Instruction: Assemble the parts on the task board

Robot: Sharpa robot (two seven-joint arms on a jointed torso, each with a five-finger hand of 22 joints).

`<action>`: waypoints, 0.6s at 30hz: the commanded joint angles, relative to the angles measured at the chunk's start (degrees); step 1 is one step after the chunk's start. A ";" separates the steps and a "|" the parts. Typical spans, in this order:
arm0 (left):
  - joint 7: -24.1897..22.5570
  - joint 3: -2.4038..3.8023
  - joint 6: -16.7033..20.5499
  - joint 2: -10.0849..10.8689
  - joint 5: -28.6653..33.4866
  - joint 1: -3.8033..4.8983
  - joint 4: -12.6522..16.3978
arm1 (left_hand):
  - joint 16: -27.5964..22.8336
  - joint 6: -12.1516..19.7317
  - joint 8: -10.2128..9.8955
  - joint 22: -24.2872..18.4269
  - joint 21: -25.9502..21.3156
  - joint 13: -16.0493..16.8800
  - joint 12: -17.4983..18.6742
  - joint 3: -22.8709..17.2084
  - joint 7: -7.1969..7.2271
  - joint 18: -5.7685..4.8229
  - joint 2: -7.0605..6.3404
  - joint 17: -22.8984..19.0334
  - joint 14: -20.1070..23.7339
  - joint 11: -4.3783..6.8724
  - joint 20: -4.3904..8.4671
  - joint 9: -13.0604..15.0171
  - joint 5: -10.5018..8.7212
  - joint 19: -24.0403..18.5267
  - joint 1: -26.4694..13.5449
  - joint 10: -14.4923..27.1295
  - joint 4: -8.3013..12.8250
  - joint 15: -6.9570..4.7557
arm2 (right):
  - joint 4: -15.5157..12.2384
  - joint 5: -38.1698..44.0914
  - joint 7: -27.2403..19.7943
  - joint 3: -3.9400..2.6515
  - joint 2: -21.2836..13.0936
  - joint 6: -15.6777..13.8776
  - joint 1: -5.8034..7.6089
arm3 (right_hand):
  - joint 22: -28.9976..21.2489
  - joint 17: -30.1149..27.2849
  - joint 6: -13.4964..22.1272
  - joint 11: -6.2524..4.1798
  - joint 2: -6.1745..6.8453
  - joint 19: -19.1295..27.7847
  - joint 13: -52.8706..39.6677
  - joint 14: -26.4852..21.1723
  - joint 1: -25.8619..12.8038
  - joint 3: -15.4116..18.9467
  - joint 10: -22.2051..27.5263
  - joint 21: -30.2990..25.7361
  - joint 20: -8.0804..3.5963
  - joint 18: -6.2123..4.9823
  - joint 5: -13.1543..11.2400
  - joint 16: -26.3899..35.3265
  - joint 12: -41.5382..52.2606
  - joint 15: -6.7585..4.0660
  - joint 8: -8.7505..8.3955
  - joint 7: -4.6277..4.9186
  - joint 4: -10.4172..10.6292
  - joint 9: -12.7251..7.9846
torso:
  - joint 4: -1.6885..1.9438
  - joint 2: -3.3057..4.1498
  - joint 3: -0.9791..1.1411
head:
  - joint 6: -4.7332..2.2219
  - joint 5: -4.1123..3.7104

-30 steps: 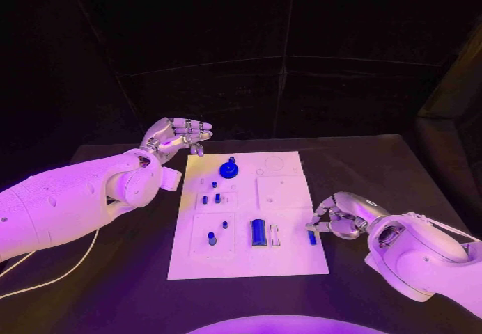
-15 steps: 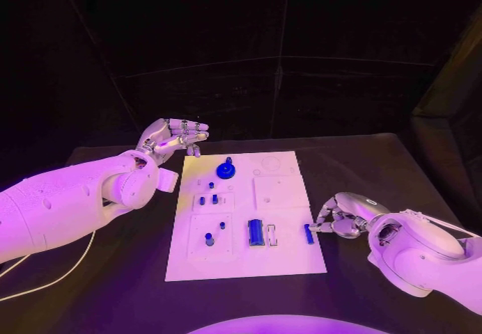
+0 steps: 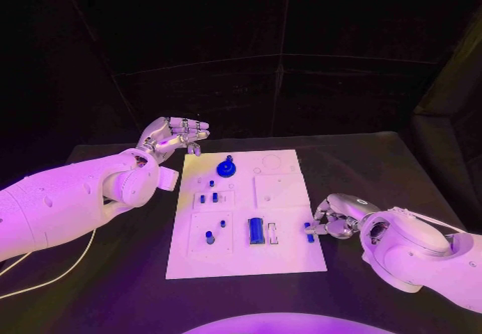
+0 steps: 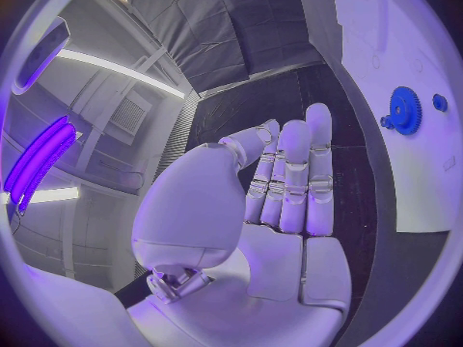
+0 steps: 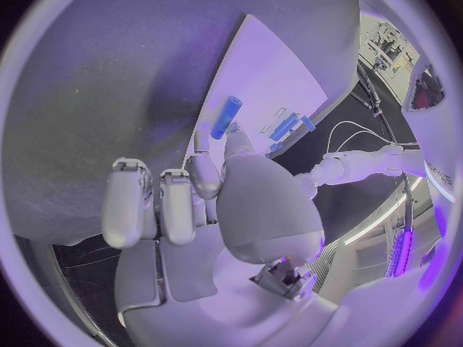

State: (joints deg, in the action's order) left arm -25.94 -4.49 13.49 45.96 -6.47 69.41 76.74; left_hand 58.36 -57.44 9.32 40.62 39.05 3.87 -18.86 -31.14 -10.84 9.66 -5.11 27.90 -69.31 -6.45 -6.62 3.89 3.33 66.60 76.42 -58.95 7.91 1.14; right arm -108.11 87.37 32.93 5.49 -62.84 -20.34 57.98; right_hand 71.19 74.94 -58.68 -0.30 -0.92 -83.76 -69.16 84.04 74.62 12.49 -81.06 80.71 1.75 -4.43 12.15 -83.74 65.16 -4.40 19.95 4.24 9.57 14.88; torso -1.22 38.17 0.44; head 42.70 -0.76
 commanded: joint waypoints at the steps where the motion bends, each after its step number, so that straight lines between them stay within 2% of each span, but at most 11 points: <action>1: -0.29 0.04 -0.50 -0.08 0.08 0.05 -0.03 | -0.23 -0.15 0.12 -0.07 -0.22 -0.09 -0.21 0.29 0.05 0.86 0.34 -0.06 0.45 -0.04 0.06 -0.08 0.16 -0.39 -0.10 0.25 -0.01 -0.05 | 0.26 0.78 0.43 0.01 0.58 2.22 -0.01 | -0.02 1.97 -0.56 -0.16 0.13 0.18 -0.04 3.55 0.67 0.01 0.20 0.04 0.06 0.74 0.30 0.11 -0.27 0.02 -0.28 -0.13 -0.36 0.08 | 0.06 -0.06 -0.01 | 0.08 -0.15; 8: -0.27 0.03 -0.54 -0.08 0.08 0.03 -0.06 | -0.23 -0.15 0.12 -0.07 -0.22 -0.09 -0.21 0.29 0.05 0.86 0.34 -0.06 0.45 -0.04 0.06 -0.08 0.16 -0.39 -0.10 0.25 -0.01 -0.05 | 1.17 2.10 1.36 0.02 1.95 4.64 -0.17 | -0.17 1.83 -0.81 -0.25 -0.03 0.25 0.05 3.52 1.91 -0.18 0.32 -0.06 -0.03 0.72 0.26 0.22 -0.49 -0.07 -0.57 -0.19 -1.10 0.17 | 0.08 -0.04 -0.02 | 0.11 -0.10; 15: -0.21 0.03 -0.60 0.01 0.08 0.02 0.04 | -0.23 -0.15 0.12 -0.07 -0.22 -0.09 -0.21 0.29 0.05 0.86 0.34 -0.06 0.45 -0.04 0.06 -0.08 0.16 -0.39 -0.10 0.25 -0.01 -0.05 | 2.13 3.24 3.01 0.03 3.28 7.59 -0.38 | -0.13 1.85 -1.07 -0.32 -0.84 0.27 0.06 3.52 4.41 -0.93 0.43 -0.09 -0.11 0.73 -0.74 0.27 -0.69 -0.15 -1.18 -0.23 -2.77 0.25 | 0.08 0.01 -0.07 | 0.20 -0.03; 18: -0.16 0.03 -0.66 0.05 0.08 0.02 0.07 | -0.23 -0.15 0.12 -0.07 -0.22 -0.09 -0.21 0.29 0.05 0.86 0.34 -0.06 0.45 -0.04 0.06 -0.08 0.16 -0.39 -0.10 0.25 -0.01 -0.05 | 2.41 4.60 3.91 0.03 3.94 9.39 -0.55 | -0.24 1.80 -1.21 -0.31 -1.20 0.33 0.13 3.50 5.51 -1.43 0.53 -0.18 -0.13 0.71 -2.76 0.34 -0.88 -0.14 -1.59 -0.18 -3.66 0.27 | 0.09 -0.08 -0.08 | 0.34 -0.01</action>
State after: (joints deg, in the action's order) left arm -25.91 -4.51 13.45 45.98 -6.47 69.37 76.72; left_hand 58.36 -57.44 9.32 40.62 39.06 3.87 -18.86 -31.14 -10.84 9.67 -5.12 27.91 -69.31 -6.45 -6.62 3.89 3.34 66.60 76.43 -58.96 7.90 1.14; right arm -106.30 90.35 34.22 4.87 -59.17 -16.78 58.13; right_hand 71.03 74.93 -59.78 -0.51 -1.83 -83.76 -69.14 84.05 79.34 11.12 -80.85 80.71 1.74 -4.43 10.02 -83.74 64.67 -4.40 19.19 3.89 6.31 15.61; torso -1.16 38.12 0.38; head 42.94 -0.78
